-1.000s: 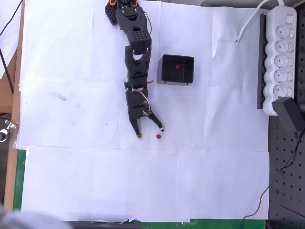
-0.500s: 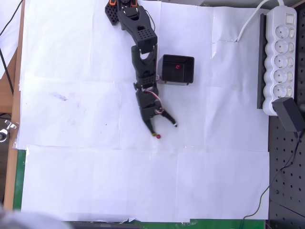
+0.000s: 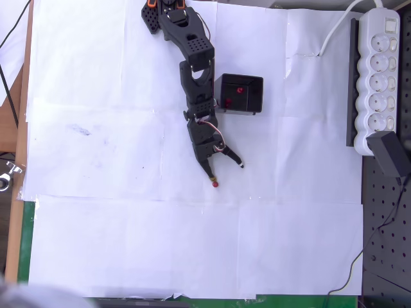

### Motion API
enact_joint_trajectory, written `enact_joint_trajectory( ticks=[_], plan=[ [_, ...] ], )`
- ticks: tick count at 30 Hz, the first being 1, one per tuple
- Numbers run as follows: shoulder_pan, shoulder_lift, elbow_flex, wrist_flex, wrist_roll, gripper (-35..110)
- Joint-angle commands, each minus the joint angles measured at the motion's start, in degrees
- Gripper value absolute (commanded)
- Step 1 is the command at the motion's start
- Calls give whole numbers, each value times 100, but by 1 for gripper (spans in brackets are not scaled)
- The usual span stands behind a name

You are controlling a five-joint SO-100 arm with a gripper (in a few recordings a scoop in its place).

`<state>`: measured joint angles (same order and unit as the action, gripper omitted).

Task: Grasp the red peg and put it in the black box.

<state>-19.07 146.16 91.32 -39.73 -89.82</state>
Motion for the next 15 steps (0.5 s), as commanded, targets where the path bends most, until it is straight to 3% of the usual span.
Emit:
enact_joint_trajectory(
  ticks=[1,15],
  plan=[
    [114,-211,422,158,-79,38],
    [431,-316,229,202,-62,38]
  ],
)
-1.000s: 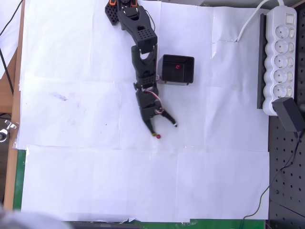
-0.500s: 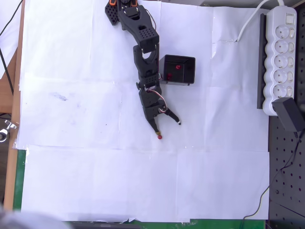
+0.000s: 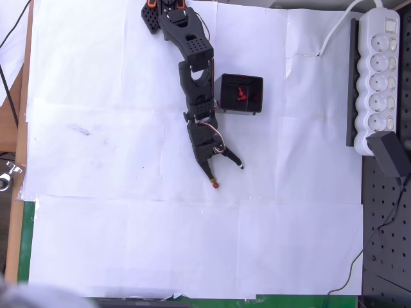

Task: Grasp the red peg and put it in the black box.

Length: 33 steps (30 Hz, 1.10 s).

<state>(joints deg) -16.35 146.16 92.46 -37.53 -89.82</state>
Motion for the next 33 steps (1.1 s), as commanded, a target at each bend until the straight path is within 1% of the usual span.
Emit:
enact_joint_trajectory(
  ticks=[1,12,33],
  plan=[
    [193,-334,97,-18,-53,38],
    [563,-413,-114,-44,-114,38],
    [694,-62,281,-35,-211,38]
  ],
)
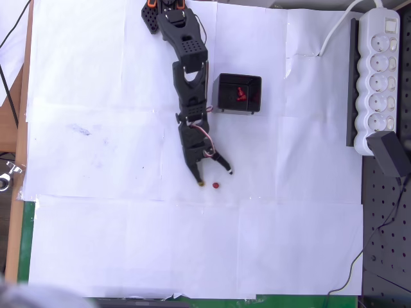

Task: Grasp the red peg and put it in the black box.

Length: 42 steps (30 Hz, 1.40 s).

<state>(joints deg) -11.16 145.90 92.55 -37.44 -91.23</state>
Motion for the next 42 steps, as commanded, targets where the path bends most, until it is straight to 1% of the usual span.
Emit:
enact_joint_trajectory(
  ticks=[1,15,33,42],
  plan=[
    [176,-9,308,-26,-79,38],
    [-369,378,923,-26,-202,38],
    [-773,703,1178,-220,-202,38],
    [-853,694,993,-281,-167,38]
  ],
)
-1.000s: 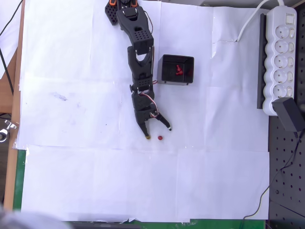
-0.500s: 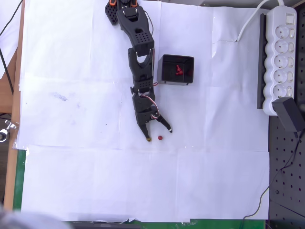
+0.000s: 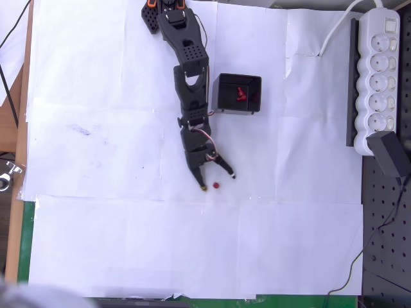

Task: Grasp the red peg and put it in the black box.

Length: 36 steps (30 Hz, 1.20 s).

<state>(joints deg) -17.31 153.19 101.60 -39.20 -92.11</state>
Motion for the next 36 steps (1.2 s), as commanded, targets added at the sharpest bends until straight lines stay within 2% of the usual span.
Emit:
enact_joint_trajectory(
  ticks=[1,8,11,21,29,33,36],
  plan=[
    [-237,-35,97,-105,-88,38],
    [-193,-44,105,-105,-114,38],
    [-158,-44,97,-79,-158,34],
    [-132,-53,79,-97,-158,0],
    [-35,-141,62,0,-167,0],
    [88,-659,185,879,26,0],
    [193,-1222,589,2382,255,0]
  ],
)
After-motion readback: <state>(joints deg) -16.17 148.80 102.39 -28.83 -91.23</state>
